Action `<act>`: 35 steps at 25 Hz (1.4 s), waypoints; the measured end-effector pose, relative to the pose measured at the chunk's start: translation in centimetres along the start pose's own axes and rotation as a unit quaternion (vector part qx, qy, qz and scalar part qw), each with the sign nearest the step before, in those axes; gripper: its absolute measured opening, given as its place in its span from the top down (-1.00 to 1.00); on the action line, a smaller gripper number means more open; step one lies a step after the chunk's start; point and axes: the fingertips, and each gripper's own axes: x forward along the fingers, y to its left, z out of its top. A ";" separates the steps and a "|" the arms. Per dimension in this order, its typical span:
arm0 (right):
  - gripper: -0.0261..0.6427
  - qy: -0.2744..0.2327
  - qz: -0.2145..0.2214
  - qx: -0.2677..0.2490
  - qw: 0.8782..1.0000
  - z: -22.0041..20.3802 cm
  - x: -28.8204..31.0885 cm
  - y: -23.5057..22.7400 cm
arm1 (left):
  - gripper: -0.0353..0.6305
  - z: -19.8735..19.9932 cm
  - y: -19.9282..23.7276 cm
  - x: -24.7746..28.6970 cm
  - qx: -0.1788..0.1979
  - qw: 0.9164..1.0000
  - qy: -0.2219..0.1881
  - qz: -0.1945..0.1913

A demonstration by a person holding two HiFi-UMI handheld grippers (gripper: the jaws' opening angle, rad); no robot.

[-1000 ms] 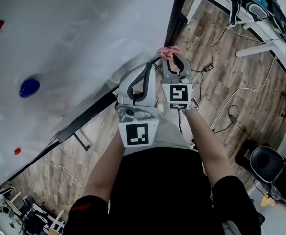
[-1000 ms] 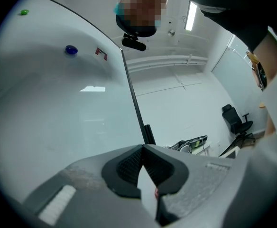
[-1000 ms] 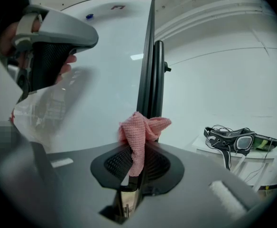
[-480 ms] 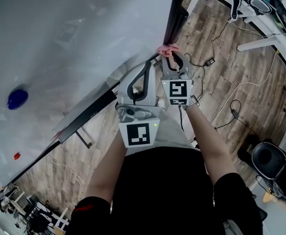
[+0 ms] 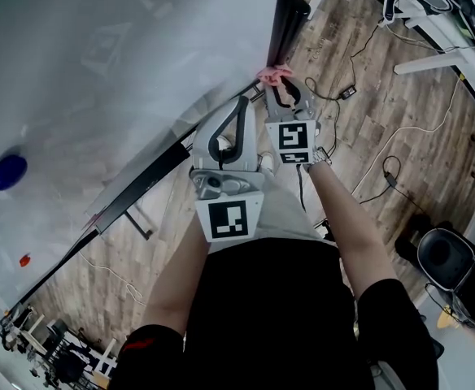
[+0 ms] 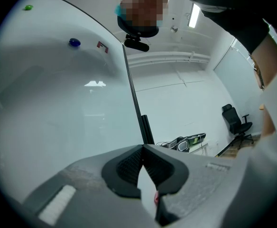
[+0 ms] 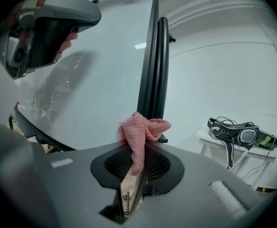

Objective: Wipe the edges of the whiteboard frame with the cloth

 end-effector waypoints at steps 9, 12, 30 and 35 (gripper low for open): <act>0.77 0.022 0.003 -0.002 1.000 -1.9 0.5 0.2 | 0.89 -0.5 0.2 -0.2 -0.003 1.000 0.004 0.004; 0.77 0.030 0.003 -0.001 1.000 -2.5 0.6 0.3 | 0.89 -0.5 0.2 -0.3 -0.003 1.000 0.005 0.005; 0.77 0.069 0.035 0.001 0.997 -4.8 0.3 1.2 | 0.89 -1.0 0.0 -1.1 0.000 1.000 0.018 0.005; 0.77 0.077 0.049 -0.006 0.996 -5.8 -1.2 1.1 | 0.89 -1.0 -0.1 -1.5 0.001 1.000 0.021 0.007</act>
